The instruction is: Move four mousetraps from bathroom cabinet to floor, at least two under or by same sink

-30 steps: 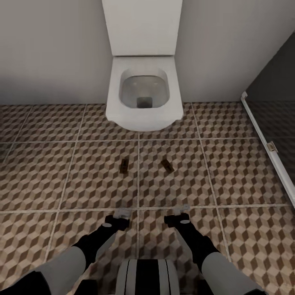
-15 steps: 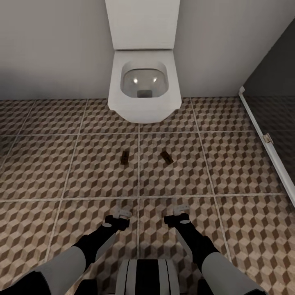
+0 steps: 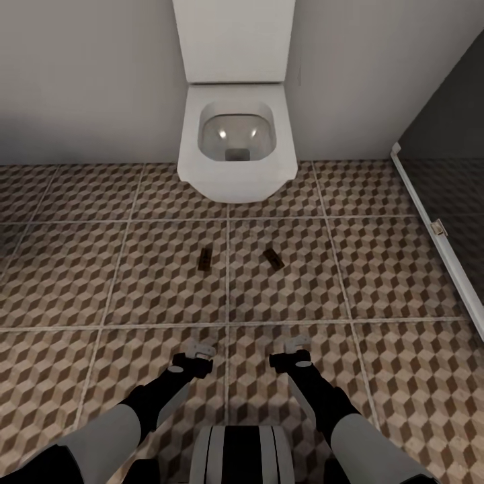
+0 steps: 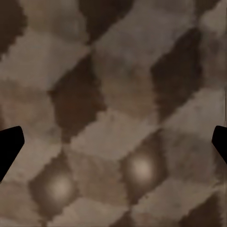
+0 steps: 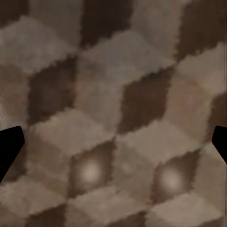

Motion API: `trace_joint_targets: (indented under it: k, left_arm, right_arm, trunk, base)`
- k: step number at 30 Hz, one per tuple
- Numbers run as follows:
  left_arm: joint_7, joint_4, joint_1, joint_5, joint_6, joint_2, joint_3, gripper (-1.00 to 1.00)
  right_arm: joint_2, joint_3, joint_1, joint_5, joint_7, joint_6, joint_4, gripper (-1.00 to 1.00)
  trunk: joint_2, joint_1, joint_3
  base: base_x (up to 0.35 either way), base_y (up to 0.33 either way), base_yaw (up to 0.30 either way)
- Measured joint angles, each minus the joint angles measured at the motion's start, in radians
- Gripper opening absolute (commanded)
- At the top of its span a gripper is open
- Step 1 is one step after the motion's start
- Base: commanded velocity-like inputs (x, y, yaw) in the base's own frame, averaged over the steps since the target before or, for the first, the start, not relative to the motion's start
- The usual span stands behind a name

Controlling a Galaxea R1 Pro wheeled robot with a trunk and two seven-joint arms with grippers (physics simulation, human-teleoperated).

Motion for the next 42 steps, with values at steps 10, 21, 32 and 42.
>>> trace_joint_targets:
  k: [10,21,32,42]
  left_arm:
    - [0.0,-0.001,0.0,0.0,0.001,0.0,0.001,1.0]
    - [0.002,-0.003,0.0,0.0,0.0,0.0,0.001,1.0]
    - [0.006,-0.002,0.002,0.002,-0.001,0.015,-0.001,1.0]
    - [0.003,0.003,0.006,0.002,-0.004,0.06,0.001,1.0]
  right_arm:
    - [0.0,0.0,0.001,0.0,0.0,0.0,0.0,1.0]
    - [0.0,0.001,0.0,0.0,0.0,-0.002,-0.001,1.0]
    - [0.0,0.003,0.0,0.0,-0.002,-0.082,-0.006,1.0]
    - [-0.006,0.002,0.001,-0.001,-0.003,-0.102,-0.001,1.0]
  trunk:
    - [0.002,-0.004,0.039]
    - [0.005,-0.009,0.081]
    - [0.007,-0.014,0.124]
    - [0.043,-0.036,0.16]
  base:
    - [0.0,0.0,0.0]
    - [0.0,0.0,0.0]
    - [0.0,0.0,0.0]
    - [0.0,0.0,0.0]
